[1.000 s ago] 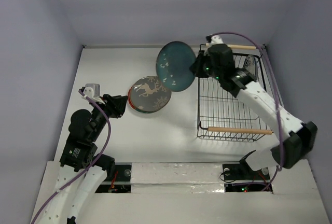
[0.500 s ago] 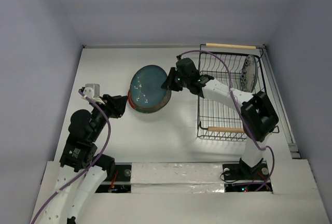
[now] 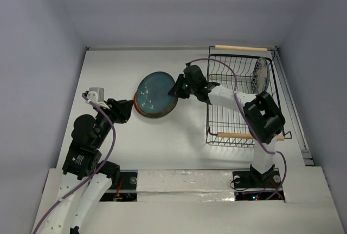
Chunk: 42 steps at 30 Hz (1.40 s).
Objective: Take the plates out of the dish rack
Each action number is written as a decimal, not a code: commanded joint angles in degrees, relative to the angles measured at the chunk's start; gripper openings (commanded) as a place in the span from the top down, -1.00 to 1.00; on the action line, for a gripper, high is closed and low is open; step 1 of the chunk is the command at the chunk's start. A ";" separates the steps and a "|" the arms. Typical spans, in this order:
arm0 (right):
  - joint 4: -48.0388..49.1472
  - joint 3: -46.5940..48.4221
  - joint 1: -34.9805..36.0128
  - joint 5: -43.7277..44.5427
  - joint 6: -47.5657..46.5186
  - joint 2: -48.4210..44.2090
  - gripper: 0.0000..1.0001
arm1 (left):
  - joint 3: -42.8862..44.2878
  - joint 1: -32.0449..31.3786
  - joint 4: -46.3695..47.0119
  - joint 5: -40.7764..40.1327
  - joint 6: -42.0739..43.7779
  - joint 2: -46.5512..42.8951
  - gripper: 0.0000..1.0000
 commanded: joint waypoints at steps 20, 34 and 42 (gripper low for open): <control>-17.23 9.26 3.68 18.08 -16.59 1.15 -0.87 | 0.42 -0.18 2.12 0.15 -0.04 -0.94 0.39; -22.60 11.55 7.20 22.12 -22.31 -15.68 -0.50 | 0.42 -0.18 2.21 0.15 -0.04 -1.12 0.39; -32.34 7.61 -4.18 42.86 -27.41 -31.00 1.00 | 0.33 -0.18 2.47 0.94 -0.04 -2.17 0.39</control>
